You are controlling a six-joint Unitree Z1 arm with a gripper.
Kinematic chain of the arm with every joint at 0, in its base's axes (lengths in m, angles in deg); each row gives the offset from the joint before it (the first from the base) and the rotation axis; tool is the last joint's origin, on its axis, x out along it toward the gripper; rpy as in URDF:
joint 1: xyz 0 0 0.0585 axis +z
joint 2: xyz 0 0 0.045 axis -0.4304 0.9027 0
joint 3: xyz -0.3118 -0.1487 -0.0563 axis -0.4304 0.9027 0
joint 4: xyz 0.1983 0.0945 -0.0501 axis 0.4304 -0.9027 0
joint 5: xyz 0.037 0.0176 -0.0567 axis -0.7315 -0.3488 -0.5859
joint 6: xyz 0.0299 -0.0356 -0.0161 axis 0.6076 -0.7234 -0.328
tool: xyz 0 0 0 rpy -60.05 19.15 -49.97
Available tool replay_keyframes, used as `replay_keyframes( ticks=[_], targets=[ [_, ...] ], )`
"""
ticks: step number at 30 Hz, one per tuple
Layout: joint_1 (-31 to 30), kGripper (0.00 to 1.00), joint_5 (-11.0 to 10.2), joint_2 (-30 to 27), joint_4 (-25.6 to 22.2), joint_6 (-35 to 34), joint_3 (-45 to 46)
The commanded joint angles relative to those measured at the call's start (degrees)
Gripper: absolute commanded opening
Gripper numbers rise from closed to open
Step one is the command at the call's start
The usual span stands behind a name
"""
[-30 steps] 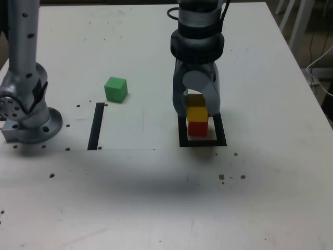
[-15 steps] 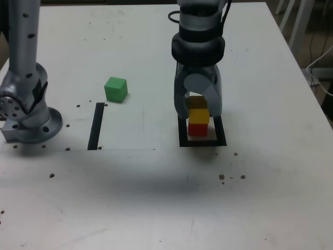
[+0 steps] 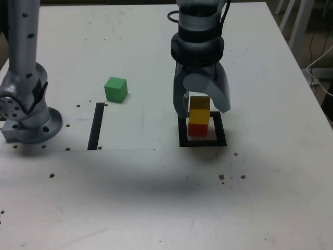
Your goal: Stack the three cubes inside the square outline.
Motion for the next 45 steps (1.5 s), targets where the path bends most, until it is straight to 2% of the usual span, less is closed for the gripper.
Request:
replay_keyframes(
  ticks=[1,20,27,34,39,45],
  targets=[
    [-0.1,1.0,-0.3,-1.0,-0.3,-0.1,-0.2],
    [-0.1,1.0,-0.6,-3.8,-2.9,-0.1,-0.4],
    [0.8,1.0,-0.6,-7.5,-4.0,0.8,2.0],
    [9.0,1.0,0.3,-14.5,-7.0,0.1,10.9],
    [15.4,1.0,0.9,-15.5,-8.8,-0.1,15.3],
    [22.0,1.0,0.6,-15.8,-8.5,-3.4,18.9]
  ],
)
